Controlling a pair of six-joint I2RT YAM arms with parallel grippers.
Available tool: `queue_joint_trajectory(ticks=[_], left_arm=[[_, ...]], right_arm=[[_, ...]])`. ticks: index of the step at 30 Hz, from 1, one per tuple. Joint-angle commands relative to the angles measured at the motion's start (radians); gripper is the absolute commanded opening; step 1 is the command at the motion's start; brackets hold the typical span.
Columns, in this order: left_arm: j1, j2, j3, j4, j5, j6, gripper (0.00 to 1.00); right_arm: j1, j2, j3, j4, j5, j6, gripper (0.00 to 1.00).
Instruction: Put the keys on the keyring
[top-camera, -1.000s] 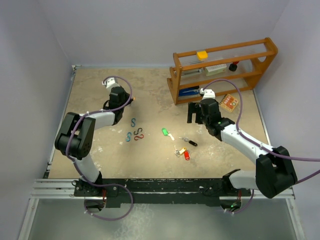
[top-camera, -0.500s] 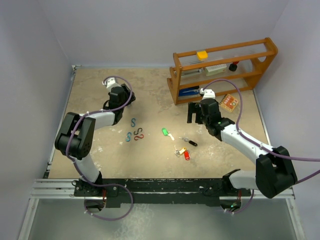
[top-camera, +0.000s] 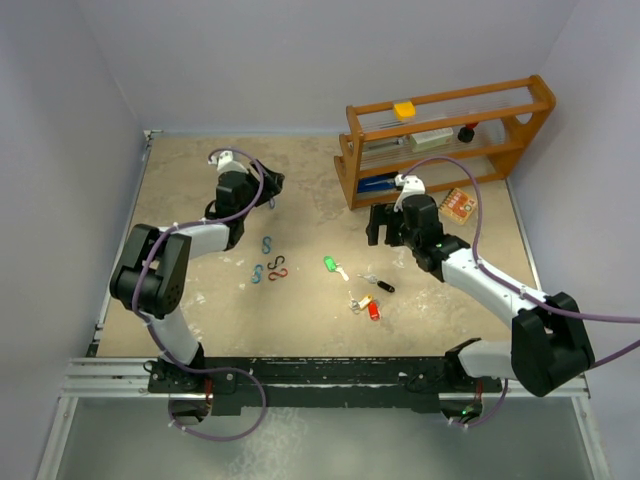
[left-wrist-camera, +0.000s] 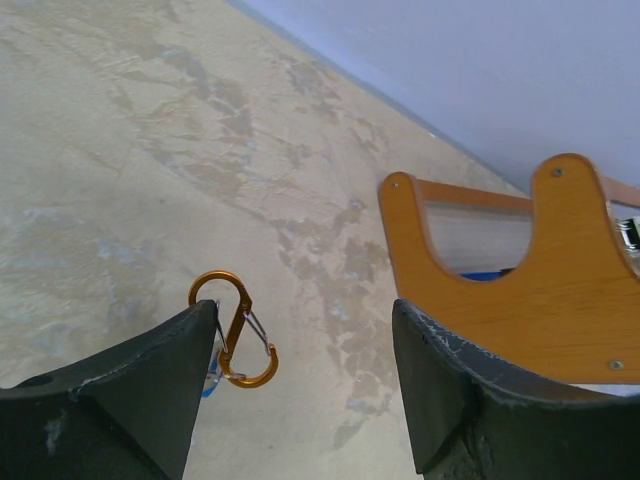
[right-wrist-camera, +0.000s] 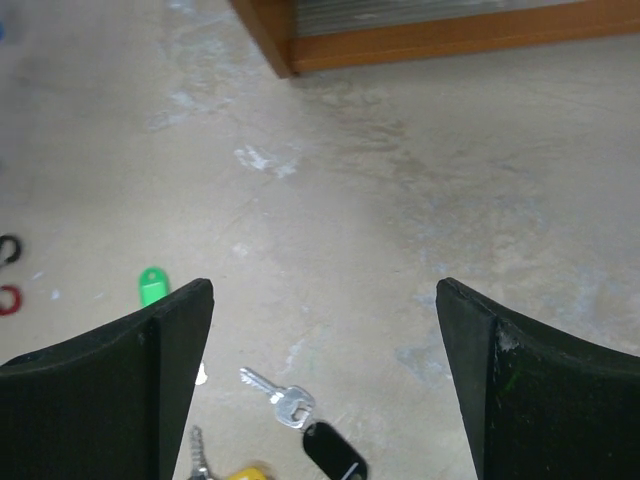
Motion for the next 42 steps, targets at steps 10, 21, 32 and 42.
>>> queue_joint_trajectory(ticks=[10,21,32,42], left_arm=[[0.010,-0.027,-0.032,0.168,0.143,-0.274,0.72],[0.011,-0.136,-0.099,0.143,0.183,-0.380,0.75],[0.010,-0.164,-0.105,0.135,0.209,-0.456,0.77],[0.010,-0.155,-0.121,0.133,0.230,-0.459,0.78]], right_arm=[[0.053,0.166,0.053,0.524,-0.488,0.094,0.91],[0.186,0.402,0.260,0.632,-0.440,0.054,0.81],[0.214,0.565,0.305,0.849,-0.324,0.079,0.67],[0.213,0.620,0.364,0.858,-0.320,0.083,0.64]])
